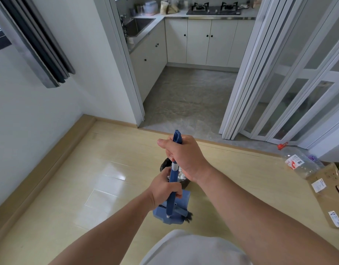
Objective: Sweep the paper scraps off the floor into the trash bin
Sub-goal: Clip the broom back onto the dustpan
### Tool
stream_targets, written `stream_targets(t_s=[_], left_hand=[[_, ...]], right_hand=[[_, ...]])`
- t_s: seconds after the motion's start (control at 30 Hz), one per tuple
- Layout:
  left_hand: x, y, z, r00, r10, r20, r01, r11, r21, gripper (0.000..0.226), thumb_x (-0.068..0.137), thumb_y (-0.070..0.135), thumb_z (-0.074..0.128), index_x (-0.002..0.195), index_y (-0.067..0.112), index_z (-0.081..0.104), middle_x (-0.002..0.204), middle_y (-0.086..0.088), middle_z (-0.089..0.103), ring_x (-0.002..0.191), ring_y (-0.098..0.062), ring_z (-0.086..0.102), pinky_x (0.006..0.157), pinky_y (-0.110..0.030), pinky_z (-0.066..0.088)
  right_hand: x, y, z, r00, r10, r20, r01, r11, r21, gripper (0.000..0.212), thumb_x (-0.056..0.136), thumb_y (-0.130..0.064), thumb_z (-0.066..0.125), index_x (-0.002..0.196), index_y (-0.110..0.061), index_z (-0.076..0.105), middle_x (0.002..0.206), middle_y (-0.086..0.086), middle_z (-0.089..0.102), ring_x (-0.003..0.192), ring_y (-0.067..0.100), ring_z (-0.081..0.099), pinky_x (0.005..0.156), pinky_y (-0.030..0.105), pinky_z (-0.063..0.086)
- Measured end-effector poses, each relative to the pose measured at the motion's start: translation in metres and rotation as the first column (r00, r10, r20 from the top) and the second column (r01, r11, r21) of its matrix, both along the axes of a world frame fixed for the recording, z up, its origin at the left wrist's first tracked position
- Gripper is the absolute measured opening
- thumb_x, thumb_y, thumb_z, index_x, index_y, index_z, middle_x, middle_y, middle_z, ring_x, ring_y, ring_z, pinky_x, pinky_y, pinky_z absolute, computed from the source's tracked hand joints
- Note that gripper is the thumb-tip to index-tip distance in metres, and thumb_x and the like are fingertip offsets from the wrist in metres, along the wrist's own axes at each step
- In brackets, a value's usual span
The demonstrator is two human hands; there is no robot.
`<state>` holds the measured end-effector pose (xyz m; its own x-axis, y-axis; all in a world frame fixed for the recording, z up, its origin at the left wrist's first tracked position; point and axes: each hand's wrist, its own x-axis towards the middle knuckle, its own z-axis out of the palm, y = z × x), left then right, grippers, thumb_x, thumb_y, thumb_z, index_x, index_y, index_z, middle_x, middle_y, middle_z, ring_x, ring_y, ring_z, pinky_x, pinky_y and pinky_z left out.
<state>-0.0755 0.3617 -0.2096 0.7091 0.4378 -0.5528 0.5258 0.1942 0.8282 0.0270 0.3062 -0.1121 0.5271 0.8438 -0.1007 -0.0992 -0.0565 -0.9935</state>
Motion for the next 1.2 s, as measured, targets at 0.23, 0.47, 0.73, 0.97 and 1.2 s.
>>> stream_targets(t_s=[0.23,0.47,0.73,0.97,1.2], left_hand=[[-0.016,0.010,-0.007,1.000,0.020,-0.003,-0.020,1.000,0.015,0.069,0.055,0.012,0.066,0.121,0.004,0.049,0.081,-0.017,0.064,0.071,-0.031,0.068,0.060,-0.031,0.055],[-0.038,0.038,-0.014,1.000,-0.006,0.003,0.007,0.997,-0.081,0.062,0.071,0.010,0.070,0.129,0.015,0.048,0.096,-0.014,0.067,0.080,-0.029,0.073,0.076,-0.037,0.061],[-0.074,0.096,-0.013,0.997,0.073,-0.024,-0.074,0.994,-0.076,0.045,0.091,0.021,0.069,0.133,0.021,0.053,0.120,-0.006,0.069,0.096,-0.035,0.073,0.092,-0.047,0.058],[-0.104,0.147,-0.016,0.978,0.164,-0.126,-0.167,0.986,-0.019,0.046,0.090,0.014,0.064,0.134,0.019,0.051,0.122,-0.008,0.064,0.091,-0.032,0.073,0.084,-0.038,0.061],[-0.109,0.215,-0.027,0.893,0.370,-0.255,-0.341,0.928,0.149,0.032,0.094,0.003,0.051,0.123,0.011,0.061,0.114,-0.010,0.065,0.080,-0.029,0.074,0.076,-0.035,0.060]], right_hand=[[-0.017,0.013,-0.005,0.999,0.038,0.012,-0.038,0.999,-0.012,0.047,0.085,-0.023,0.067,0.050,-0.016,0.035,0.051,0.007,0.031,0.055,0.023,0.029,0.063,0.038,0.031],[-0.032,0.037,-0.013,0.993,0.102,0.065,-0.098,0.994,-0.052,0.050,0.088,-0.028,0.066,0.051,-0.016,0.035,0.051,0.003,0.034,0.057,0.022,0.031,0.064,0.037,0.034],[-0.055,0.083,-0.029,0.958,0.248,0.148,-0.234,0.966,-0.106,0.055,0.096,-0.035,0.062,0.066,0.006,0.039,0.061,0.010,0.035,0.061,0.022,0.034,0.065,0.035,0.038],[-0.062,0.147,-0.036,0.822,0.405,0.400,-0.285,0.902,-0.325,0.057,0.094,-0.057,0.053,0.061,-0.012,0.038,0.059,0.004,0.041,0.056,0.015,0.041,0.064,0.031,0.038],[-0.037,0.211,-0.054,0.753,0.510,0.415,-0.292,0.825,-0.484,0.072,0.085,-0.073,0.048,0.088,-0.003,0.066,0.078,-0.009,0.072,0.065,0.004,0.061,0.075,0.036,0.054]])
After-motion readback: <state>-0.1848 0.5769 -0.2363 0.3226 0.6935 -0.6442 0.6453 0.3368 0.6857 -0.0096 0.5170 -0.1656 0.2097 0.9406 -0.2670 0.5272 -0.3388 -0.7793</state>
